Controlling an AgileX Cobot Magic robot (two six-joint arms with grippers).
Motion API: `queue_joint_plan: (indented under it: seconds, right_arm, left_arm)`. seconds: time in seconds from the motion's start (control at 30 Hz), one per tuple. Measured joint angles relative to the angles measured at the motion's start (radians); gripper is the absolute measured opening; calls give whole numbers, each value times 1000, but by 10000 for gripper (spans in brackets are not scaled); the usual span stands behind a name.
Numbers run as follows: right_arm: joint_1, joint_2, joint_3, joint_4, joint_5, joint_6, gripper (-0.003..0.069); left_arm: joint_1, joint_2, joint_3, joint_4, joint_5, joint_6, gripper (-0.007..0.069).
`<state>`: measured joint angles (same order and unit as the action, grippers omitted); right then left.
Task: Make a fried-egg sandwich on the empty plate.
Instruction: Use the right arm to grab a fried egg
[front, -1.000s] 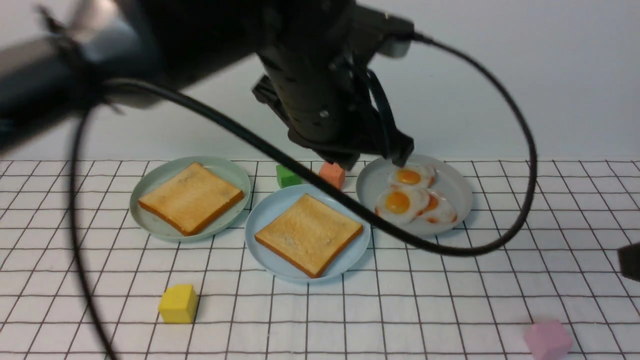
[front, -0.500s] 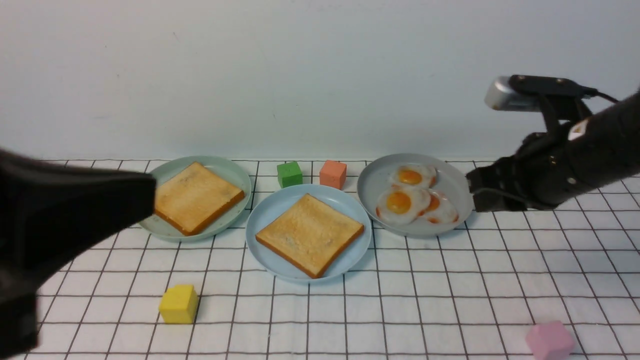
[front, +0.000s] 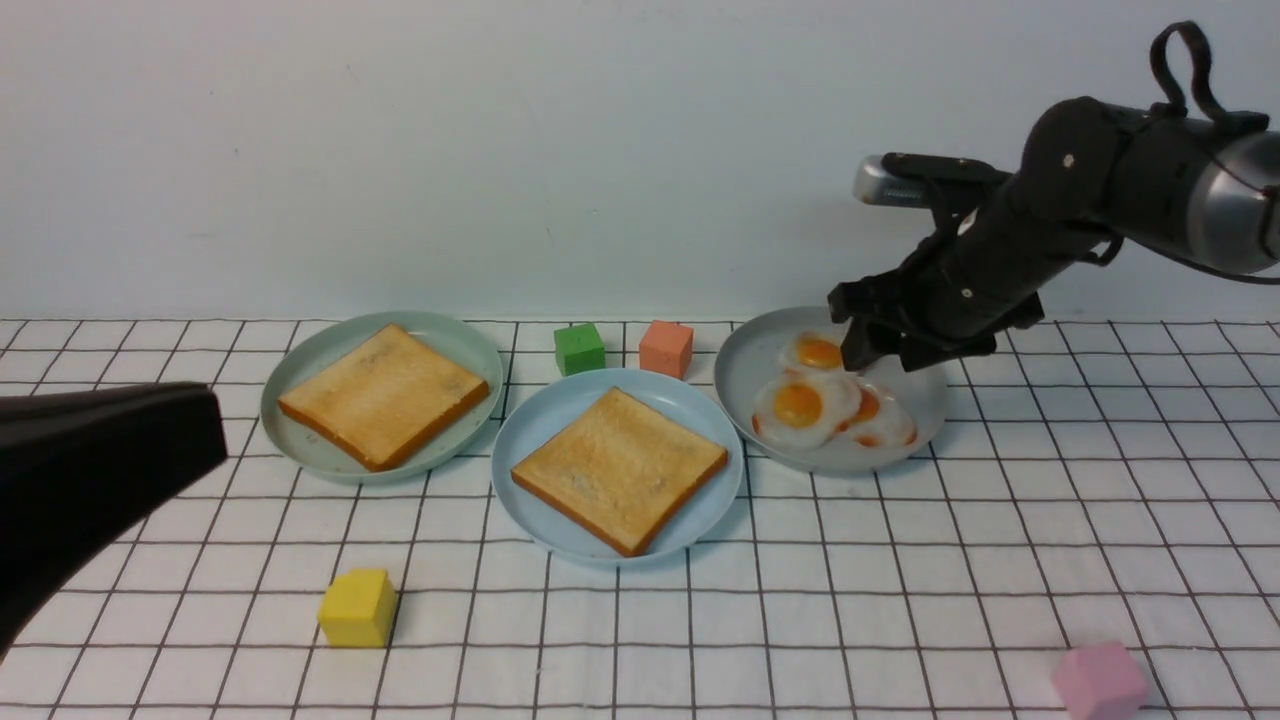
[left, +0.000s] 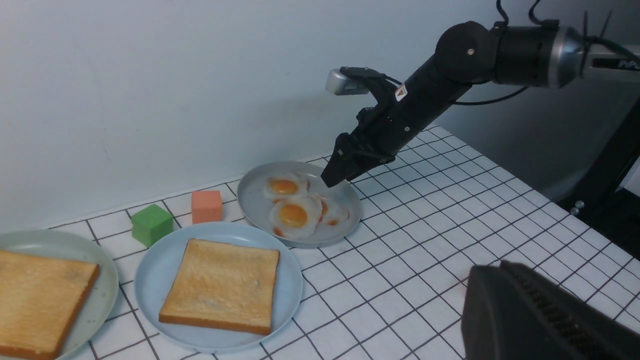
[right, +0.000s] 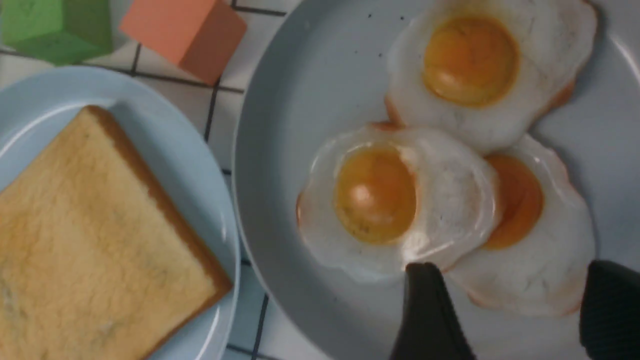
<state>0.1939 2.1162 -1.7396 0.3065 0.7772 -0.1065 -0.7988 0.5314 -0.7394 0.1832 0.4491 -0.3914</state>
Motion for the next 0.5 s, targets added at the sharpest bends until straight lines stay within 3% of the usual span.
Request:
queue_joint_plan:
  seconds: [0.5]
  right_arm:
    - [-4, 189, -159, 23, 26, -4, 427]
  left_arm:
    - [0, 0, 0, 0, 11, -9, -13]
